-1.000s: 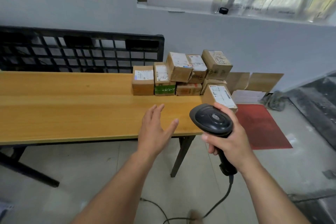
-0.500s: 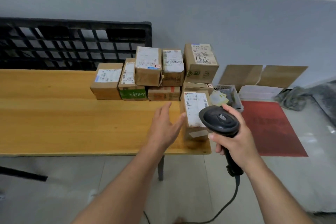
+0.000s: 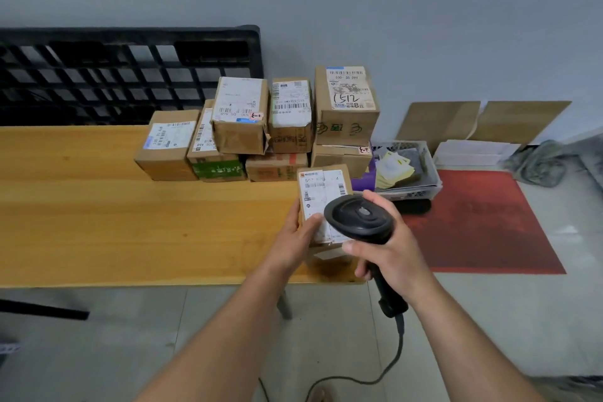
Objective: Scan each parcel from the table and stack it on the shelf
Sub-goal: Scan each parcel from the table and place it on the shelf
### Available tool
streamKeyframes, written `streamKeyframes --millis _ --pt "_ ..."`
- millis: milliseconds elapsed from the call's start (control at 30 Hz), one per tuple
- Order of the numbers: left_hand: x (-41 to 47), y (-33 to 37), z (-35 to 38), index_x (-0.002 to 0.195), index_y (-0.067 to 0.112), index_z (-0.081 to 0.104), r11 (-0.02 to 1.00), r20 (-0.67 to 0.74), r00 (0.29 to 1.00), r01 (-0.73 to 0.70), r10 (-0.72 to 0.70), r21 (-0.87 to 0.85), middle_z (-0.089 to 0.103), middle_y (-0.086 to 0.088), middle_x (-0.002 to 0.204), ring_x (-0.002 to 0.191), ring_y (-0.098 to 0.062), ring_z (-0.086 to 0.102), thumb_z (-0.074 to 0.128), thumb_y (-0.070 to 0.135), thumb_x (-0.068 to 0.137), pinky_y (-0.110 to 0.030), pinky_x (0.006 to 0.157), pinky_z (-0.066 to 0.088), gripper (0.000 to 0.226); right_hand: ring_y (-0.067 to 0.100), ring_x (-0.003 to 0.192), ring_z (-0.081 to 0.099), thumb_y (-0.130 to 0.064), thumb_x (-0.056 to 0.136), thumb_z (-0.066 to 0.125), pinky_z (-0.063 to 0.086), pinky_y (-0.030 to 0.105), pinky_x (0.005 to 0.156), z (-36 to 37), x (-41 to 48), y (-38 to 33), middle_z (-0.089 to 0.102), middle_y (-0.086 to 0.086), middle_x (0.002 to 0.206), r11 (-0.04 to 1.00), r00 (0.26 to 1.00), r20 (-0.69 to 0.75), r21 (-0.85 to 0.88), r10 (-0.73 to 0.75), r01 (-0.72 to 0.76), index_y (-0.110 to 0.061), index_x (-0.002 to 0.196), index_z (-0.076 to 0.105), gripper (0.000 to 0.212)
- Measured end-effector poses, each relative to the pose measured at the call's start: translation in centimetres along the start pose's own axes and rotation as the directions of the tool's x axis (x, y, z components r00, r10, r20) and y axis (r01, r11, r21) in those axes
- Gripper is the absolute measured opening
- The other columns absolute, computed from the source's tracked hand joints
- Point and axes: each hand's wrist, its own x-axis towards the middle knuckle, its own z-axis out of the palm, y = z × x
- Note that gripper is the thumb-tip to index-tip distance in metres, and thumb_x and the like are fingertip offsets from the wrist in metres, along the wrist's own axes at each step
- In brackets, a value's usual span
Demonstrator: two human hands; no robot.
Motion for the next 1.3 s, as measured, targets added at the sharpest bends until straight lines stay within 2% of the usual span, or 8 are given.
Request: streamKeyframes --millis 133,233,333,567,733,900,1100,1300 --pt "-2.8 -1.7 -1.3 0.149 0.050 0.002 0.997 0.020 0.999 -0.040 0.041 -0.061 0.043 0.011 0.146 0.122 -0.010 0.051 0.042 0.051 0.096 -0.035 0.106 0.040 0.067 0.029 0.047 0.061 -0.018 0.060 0.081 0.047 0.031 0.044 1.9 -1.2 0.3 0.069 0.004 0.107 1.000 0.999 0.045 0.005 -0.001 0.000 -0.042 0.139 0.041 0.091" --pt "-4.4 -2.6 -2.9 0.133 0.068 -0.006 0.997 0.005 0.998 -0.067 0.067 -0.039 0.027 0.014 0.155 0.139 -0.016 0.033 0.038 0.064 0.091 -0.044 0.116 0.026 0.061 0.029 0.046 0.060 -0.017 0.060 0.081 0.047 0.031 0.044 3.5 -2.0 0.0 0.070 0.006 0.103 1.000 0.997 0.073 0.017 -0.016 0.015 -0.046 0.134 0.042 0.089" --pt "-6.1 -2.3 -5.4 0.128 0.075 -0.002 0.996 0.012 0.996 -0.090 0.090 -0.020 0.033 0.016 0.152 0.131 -0.015 0.042 0.045 0.074 0.083 -0.048 0.114 0.030 0.066 0.029 0.046 0.060 -0.011 0.063 0.084 0.048 0.032 0.043 5.1 -2.7 -1.0 0.072 0.006 0.101 0.998 0.995 0.083 0.034 -0.046 0.044 -0.047 0.131 0.043 0.087" --pt "-10.9 -2.7 -12.9 0.144 0.058 -0.006 0.975 -0.084 0.984 -0.168 0.157 -0.145 0.060 -0.006 0.131 0.118 -0.022 0.058 0.085 0.039 0.054 -0.035 0.093 0.052 0.129 0.029 0.046 0.060 -0.016 0.060 0.081 0.048 0.034 0.045 11.3 -4.9 -4.6 0.072 0.005 0.099 0.984 0.967 0.184 0.051 -0.174 0.168 -0.050 0.127 0.044 0.084" --pt "-15.3 -3.1 -18.4 0.148 0.049 -0.003 0.959 -0.235 0.952 -0.237 0.198 -0.154 0.054 0.000 0.124 0.115 -0.025 0.057 0.080 0.017 0.058 -0.030 0.073 0.057 0.127 0.030 0.051 0.061 -0.007 0.066 0.084 0.049 0.032 0.045 16.7 -8.0 -6.6 0.068 0.003 0.115 0.972 0.933 0.278 0.024 -0.229 0.232 -0.051 0.131 0.043 0.088" --pt "-19.3 -4.0 -24.4 0.149 0.041 0.005 0.946 -0.372 0.898 -0.299 0.234 -0.127 0.049 0.003 0.119 0.116 -0.025 0.053 0.083 0.000 0.068 -0.014 0.058 0.052 0.119 0.033 0.051 0.062 -0.015 0.061 0.083 0.051 0.039 0.049 21.2 -11.9 -8.8 0.072 0.007 0.104 0.955 0.899 0.323 0.101 -0.295 0.277 -0.046 0.137 0.042 0.092" --pt "-23.3 -5.8 -29.3 0.148 0.040 0.007 0.936 -0.448 0.854 -0.339 0.263 -0.097 0.048 -0.005 0.130 0.119 -0.024 0.052 0.080 0.017 0.054 -0.014 0.060 0.052 0.121 0.033 0.047 0.060 -0.016 0.059 0.082 0.049 0.037 0.045 25.8 -16.4 -11.0 0.071 0.023 0.089 0.935 0.831 0.428 0.182 -0.354 0.304 -0.038 0.141 0.037 0.096" --pt "-25.8 -7.6 -31.7 0.147 0.045 0.006 0.933 -0.468 0.839 -0.351 0.278 -0.075 0.047 -0.008 0.137 0.123 -0.023 0.051 0.085 0.022 0.049 -0.040 0.095 0.051 0.129 0.032 0.047 0.060 -0.022 0.056 0.083 0.048 0.034 0.044 28.6 -18.7 -11.2 0.070 0.024 0.080 0.932 0.808 0.467 0.217 -0.360 0.290 -0.043 0.137 0.038 0.094"
